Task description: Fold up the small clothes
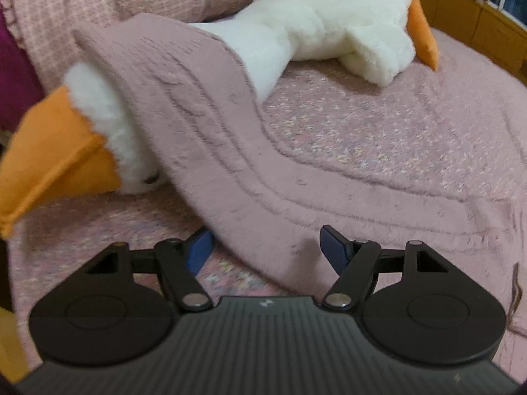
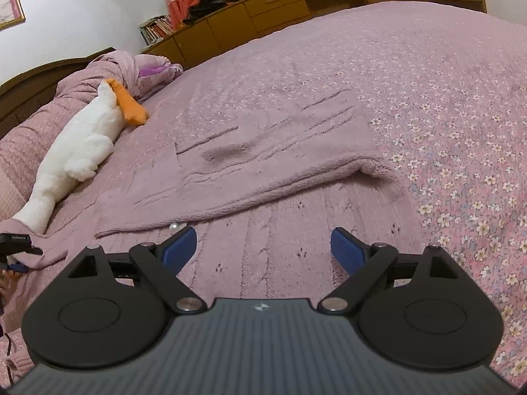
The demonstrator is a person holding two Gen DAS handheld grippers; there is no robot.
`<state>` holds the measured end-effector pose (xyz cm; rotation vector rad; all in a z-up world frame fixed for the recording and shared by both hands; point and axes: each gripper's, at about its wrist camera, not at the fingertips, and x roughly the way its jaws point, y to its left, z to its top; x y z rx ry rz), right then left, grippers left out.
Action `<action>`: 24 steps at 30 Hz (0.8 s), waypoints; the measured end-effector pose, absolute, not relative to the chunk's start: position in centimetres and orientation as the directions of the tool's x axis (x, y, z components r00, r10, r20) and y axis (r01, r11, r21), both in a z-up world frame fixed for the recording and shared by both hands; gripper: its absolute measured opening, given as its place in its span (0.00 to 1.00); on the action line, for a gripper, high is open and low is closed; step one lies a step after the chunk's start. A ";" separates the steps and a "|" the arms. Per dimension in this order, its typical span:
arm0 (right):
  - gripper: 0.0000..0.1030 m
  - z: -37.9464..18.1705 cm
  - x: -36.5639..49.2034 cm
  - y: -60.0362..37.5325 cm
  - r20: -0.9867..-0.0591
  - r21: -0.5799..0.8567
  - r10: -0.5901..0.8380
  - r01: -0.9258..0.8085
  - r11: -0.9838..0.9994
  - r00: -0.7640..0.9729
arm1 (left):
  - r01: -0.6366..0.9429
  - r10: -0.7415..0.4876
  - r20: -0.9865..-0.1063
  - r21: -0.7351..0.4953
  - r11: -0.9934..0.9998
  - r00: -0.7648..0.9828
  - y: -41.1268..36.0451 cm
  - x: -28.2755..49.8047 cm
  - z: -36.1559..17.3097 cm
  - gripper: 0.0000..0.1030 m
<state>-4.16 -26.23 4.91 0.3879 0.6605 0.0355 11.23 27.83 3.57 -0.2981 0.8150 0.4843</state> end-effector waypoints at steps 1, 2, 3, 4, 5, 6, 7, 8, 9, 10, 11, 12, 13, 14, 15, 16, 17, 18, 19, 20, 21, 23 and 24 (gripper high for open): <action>0.90 4.7 -4.1 -26.2 -0.594 0.362 0.155 0.090 0.928 0.790 | -0.510 0.284 -0.749 -0.084 0.856 0.599 27.9 11.4 3.3 0.70; 0.90 4.5 -4.1 -26.3 -0.595 0.363 0.154 0.093 0.927 0.789 | -0.504 0.279 -0.740 -0.093 0.859 0.612 27.9 11.6 3.2 0.70; 0.90 4.3 -4.1 -26.2 -0.596 0.365 0.151 0.098 0.926 0.789 | -0.498 0.279 -0.731 -0.096 0.862 0.623 27.9 11.7 3.0 0.70; 0.90 4.1 -4.1 -26.2 -0.597 0.366 0.148 0.103 0.925 0.789 | -0.491 0.280 -0.721 -0.096 0.866 0.634 28.0 11.9 2.9 0.70; 0.90 3.8 -4.1 -26.3 -0.597 0.366 0.146 0.106 0.925 0.789 | -0.487 0.281 -0.714 -0.096 0.868 0.641 27.9 12.0 2.9 0.70; 0.90 3.7 -4.0 -26.2 -0.596 0.363 0.143 0.106 0.926 0.790 | -0.480 0.280 -0.705 -0.099 0.872 0.652 27.8 12.1 2.8 0.70; 0.90 3.7 -3.9 -26.1 -0.595 0.358 0.141 0.104 0.928 0.791 | -0.473 0.276 -0.694 -0.105 0.875 0.665 27.8 12.1 2.9 0.69; 0.90 3.6 -3.9 -25.9 -0.595 0.349 0.138 0.100 0.932 0.792 | -0.458 0.266 -0.683 -0.113 0.881 0.680 27.8 12.1 2.9 0.66; 0.91 3.6 -3.8 -25.8 -0.595 0.342 0.135 0.098 0.935 0.792 | -0.438 0.255 -0.675 -0.112 0.892 0.692 27.6 12.1 2.9 0.60; 0.91 3.6 -3.8 -25.7 -0.595 0.336 0.133 0.095 0.937 0.793 | -0.414 0.246 -0.674 -0.098 0.905 0.697 27.2 12.2 2.9 0.39; 0.91 3.5 -3.8 -25.7 -0.594 0.333 0.131 0.094 0.938 0.794 | -0.392 0.247 -0.672 -0.071 0.917 0.699 26.8 12.3 3.0 0.19; 0.91 3.5 -3.8 -25.7 -0.593 0.331 0.130 0.093 0.939 0.795 | -0.381 0.255 -0.666 -0.048 0.923 0.701 26.4 12.2 3.2 0.13; 0.91 3.5 -3.8 -25.7 -0.592 0.331 0.130 0.093 0.939 0.796 | -0.373 0.255 -0.656 -0.045 0.927 0.711 26.1 12.0 3.5 0.12; 0.91 3.4 -3.7 -25.7 -0.590 0.332 0.130 0.093 0.939 0.797 | -0.362 0.239 -0.642 -0.064 0.930 0.728 26.0 11.7 3.9 0.10; 0.91 3.4 -3.7 -25.7 -0.589 0.334 0.131 0.093 0.938 0.797 | -0.354 0.223 -0.627 -0.090 0.931 0.747 25.9 11.3 4.5 0.09; 0.91 3.5 -3.7 -25.7 -0.588 0.336 0.133 0.092 0.938 0.798 | -0.346 0.211 -0.605 -0.114 0.931 0.767 25.7 10.8 5.1 0.09; 0.91 3.4 -3.8 -25.7 -0.588 0.336 0.134 0.090 0.938 0.798 | -0.339 0.204 -0.583 -0.131 0.932 0.786 25.5 10.3 5.8 0.09; 0.91 3.4 -3.7 -25.7 -0.588 0.336 0.136 0.088 0.938 0.797 | -0.330 0.197 -0.559 -0.147 0.933 0.805 25.2 9.9 6.7 0.09; 0.91 3.4 -3.7 -25.7 -0.588 0.335 0.137 0.086 0.938 0.797 | -0.322 0.192 -0.536 -0.158 0.933 0.822 24.8 9.4 7.5 0.09; 0.91 3.4 -3.8 -25.8 -0.587 0.335 0.137 0.085 0.938 0.798 | -0.312 0.186 -0.514 -0.170 0.935 0.837 24.5 9.0 8.2 0.09; 0.91 3.4 -3.8 -25.8 -0.586 0.336 0.138 0.085 0.938 0.798 | -0.299 0.177 -0.491 -0.182 0.937 0.853 24.1 8.6 9.0 0.09; 0.91 3.4 -3.8 -25.8 -0.585 0.338 0.139 0.085 0.937 0.799 | -0.269 0.156 -0.451 -0.199 0.942 0.879 23.0 8.1 10.7 0.09; 0.91 3.4 -3.8 -25.9 -0.584 0.340 0.140 0.085 0.936 0.800 | -0.254 0.145 -0.437 -0.202 0.946 0.888 22.4 7.9 11.4 0.09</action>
